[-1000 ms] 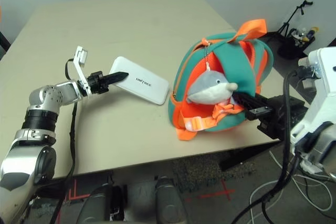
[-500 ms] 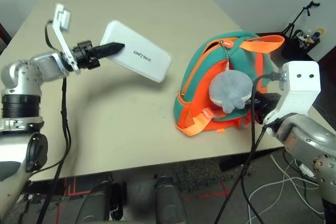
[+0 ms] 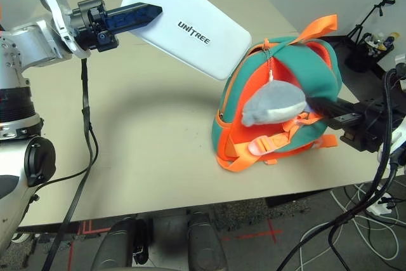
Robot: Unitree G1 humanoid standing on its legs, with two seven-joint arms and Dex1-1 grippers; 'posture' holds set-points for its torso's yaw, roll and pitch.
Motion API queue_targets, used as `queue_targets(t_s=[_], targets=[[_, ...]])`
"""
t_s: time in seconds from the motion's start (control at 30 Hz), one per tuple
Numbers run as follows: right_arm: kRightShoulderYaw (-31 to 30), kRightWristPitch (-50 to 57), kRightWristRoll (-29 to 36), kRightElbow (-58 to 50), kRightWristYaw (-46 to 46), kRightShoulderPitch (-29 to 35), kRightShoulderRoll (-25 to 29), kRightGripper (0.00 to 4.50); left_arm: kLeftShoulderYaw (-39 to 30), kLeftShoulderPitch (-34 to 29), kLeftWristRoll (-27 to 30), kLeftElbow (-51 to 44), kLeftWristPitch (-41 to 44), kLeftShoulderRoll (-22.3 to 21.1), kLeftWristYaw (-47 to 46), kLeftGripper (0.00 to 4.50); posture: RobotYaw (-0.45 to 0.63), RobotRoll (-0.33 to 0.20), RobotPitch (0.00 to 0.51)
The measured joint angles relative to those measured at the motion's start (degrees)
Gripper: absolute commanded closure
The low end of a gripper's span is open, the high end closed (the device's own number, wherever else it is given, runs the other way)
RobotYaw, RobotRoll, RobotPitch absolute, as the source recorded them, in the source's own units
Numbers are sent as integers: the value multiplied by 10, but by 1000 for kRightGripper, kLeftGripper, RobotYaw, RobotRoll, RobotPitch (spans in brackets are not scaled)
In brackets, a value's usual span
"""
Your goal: Put the pencil case into the backpack and zip it.
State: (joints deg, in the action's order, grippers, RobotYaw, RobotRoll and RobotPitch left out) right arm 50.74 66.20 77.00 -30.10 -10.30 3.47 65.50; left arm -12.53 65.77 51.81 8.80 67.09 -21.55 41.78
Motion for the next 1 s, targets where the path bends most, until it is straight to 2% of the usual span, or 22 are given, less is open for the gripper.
queue_targets(t_s=[0.23,0.5,0.67,1.0], targets=[[39,13,13,-12,-19,19,-2,4420,17,-46,-1,-22,-7,5,0,3038,-232,0,137],[108,41,19,-17,-63,60,-1,4420,28,-51,-9,-17,-27,-3,12,3038,-238,0,138],[116,44,18,-18,-75,68,-1,4420,38,-51,-29,6,-46,-8,21,3038,-237,0,137],[111,44,13,-18,-82,58,-1,4420,50,-58,-23,-15,-38,59,11,3039,-235,0,139]])
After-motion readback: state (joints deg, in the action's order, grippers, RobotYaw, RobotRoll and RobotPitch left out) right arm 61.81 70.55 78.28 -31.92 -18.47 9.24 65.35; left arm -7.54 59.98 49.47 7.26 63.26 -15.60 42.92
